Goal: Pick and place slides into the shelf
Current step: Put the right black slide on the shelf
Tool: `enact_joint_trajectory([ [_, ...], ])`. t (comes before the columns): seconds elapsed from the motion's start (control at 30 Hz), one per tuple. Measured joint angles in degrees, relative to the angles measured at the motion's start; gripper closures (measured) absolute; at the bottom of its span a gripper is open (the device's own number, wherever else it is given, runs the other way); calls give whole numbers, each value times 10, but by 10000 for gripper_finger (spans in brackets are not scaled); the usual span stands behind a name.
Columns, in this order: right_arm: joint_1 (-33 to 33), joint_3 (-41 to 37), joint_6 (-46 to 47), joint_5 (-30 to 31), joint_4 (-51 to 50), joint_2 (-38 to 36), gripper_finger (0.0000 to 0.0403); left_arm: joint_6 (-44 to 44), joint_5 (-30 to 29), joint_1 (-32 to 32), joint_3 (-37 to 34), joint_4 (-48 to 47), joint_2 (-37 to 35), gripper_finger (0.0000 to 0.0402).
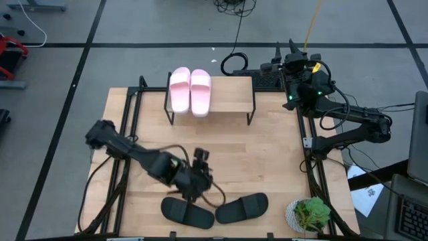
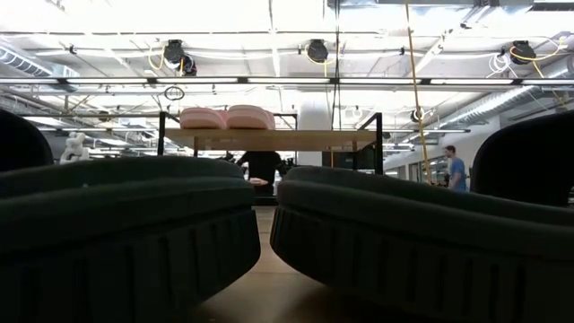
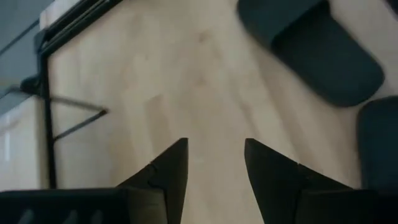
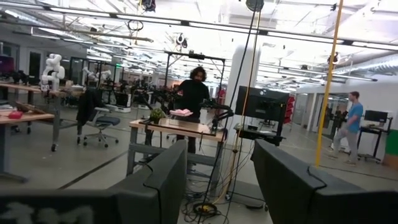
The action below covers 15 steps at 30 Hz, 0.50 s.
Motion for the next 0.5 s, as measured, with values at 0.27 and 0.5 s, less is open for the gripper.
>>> enact_joint_trajectory([
  [0.27,0,0,51,0,-2,0,229,86,30,-6,0,140,71,243],
  [0.5,8,0,70,0,-2,0,229,132,108,20,0,222,106,243],
])
